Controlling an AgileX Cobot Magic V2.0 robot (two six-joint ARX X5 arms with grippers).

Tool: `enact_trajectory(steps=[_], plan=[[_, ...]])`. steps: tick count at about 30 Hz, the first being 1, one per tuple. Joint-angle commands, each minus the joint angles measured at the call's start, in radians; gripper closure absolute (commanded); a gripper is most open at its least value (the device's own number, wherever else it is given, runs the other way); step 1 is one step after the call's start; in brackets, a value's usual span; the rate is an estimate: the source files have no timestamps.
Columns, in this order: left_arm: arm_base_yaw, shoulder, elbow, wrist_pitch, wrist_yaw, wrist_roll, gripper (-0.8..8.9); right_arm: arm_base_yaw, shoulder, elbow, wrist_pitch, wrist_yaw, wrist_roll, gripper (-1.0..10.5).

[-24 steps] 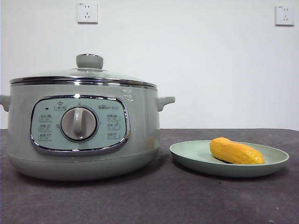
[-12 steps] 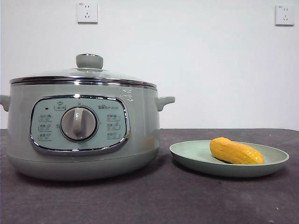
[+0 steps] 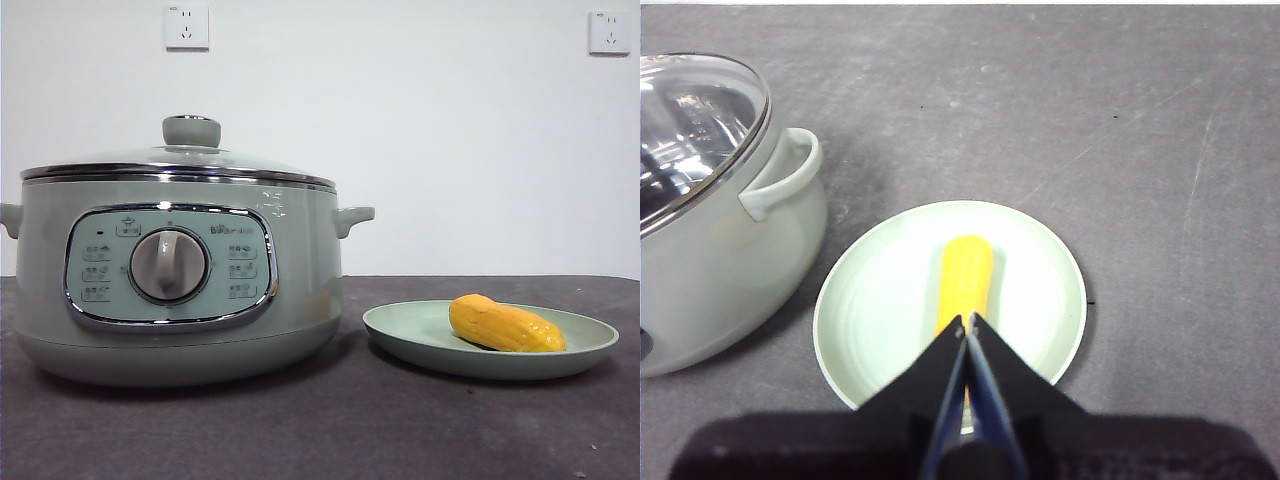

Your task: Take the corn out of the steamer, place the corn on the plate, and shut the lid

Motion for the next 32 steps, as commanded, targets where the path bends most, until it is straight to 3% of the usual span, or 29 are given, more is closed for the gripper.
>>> enact_trajectory(steps=[1, 5, 10, 12, 15, 19, 25, 32], plan=[[0.005, -0.003, -0.017, 0.006, 0.005, -0.005, 8.16, 0.000, -0.002, -0.008, 0.017, 0.030, 0.005, 9.5], [0.005, -0.003, -0.017, 0.006, 0.005, -0.005, 8.16, 0.000, -0.011, -0.008, 0.004, 0.074, -0.005, 9.5], [0.005, -0.003, -0.017, 0.006, 0.005, -0.005, 8.16, -0.029, -0.058, -0.032, 0.037, 0.079, -0.097, 9.5], [0.005, -0.003, -0.017, 0.006, 0.005, -0.005, 8.16, -0.066, -0.085, -0.071, 0.103, 0.069, -0.124, 9.5], [0.005, -0.003, -0.017, 0.006, 0.005, -0.005, 8.16, -0.142, -0.162, -0.164, 0.236, -0.032, -0.153, 9.5], [0.005, -0.003, -0.017, 0.006, 0.005, -0.005, 8.16, -0.251, -0.294, -0.295, 0.360, -0.137, -0.155, 9.5], [0.005, -0.003, -0.017, 0.006, 0.005, -0.005, 8.16, -0.333, -0.450, -0.429, 0.383, -0.131, -0.146, 9.5], [0.005, -0.003, -0.017, 0.007, 0.005, -0.005, 8.16, -0.346, -0.500, -0.509, 0.372, -0.129, -0.144, 9.5]])
